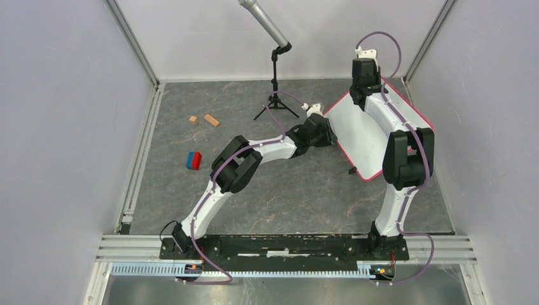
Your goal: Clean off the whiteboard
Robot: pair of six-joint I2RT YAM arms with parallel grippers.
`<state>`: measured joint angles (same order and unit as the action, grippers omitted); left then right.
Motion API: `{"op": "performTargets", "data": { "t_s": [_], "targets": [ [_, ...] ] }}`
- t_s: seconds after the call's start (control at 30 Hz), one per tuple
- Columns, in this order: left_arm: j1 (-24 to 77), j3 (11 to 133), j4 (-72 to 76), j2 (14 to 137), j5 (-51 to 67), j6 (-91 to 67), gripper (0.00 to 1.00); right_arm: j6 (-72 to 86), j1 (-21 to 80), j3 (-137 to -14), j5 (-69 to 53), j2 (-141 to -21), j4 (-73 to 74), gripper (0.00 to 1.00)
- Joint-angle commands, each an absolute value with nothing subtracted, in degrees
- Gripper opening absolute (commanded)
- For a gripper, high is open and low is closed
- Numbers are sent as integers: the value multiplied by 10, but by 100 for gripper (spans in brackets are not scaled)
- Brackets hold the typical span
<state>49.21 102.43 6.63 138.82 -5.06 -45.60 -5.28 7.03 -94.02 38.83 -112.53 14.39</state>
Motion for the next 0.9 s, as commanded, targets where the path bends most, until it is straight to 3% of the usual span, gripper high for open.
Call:
{"op": "performTargets", "data": {
  "t_s": [0.0,0.33,0.6,0.87],
  "targets": [
    [488,1002,-21,1401,-81,-446,2,-39,62,-881,390,-1082,145,33],
    [488,1001,-20,1401,-79,-445,2,-39,68,-803,378,-1046,121,33],
    [489,1001,-21,1400,-83,-443,2,-63,117,-844,387,-1107,129,33],
    [489,1002,-20,1400,-83,-443,2,-75,111,-874,412,-1089,141,33]
  ]
}}
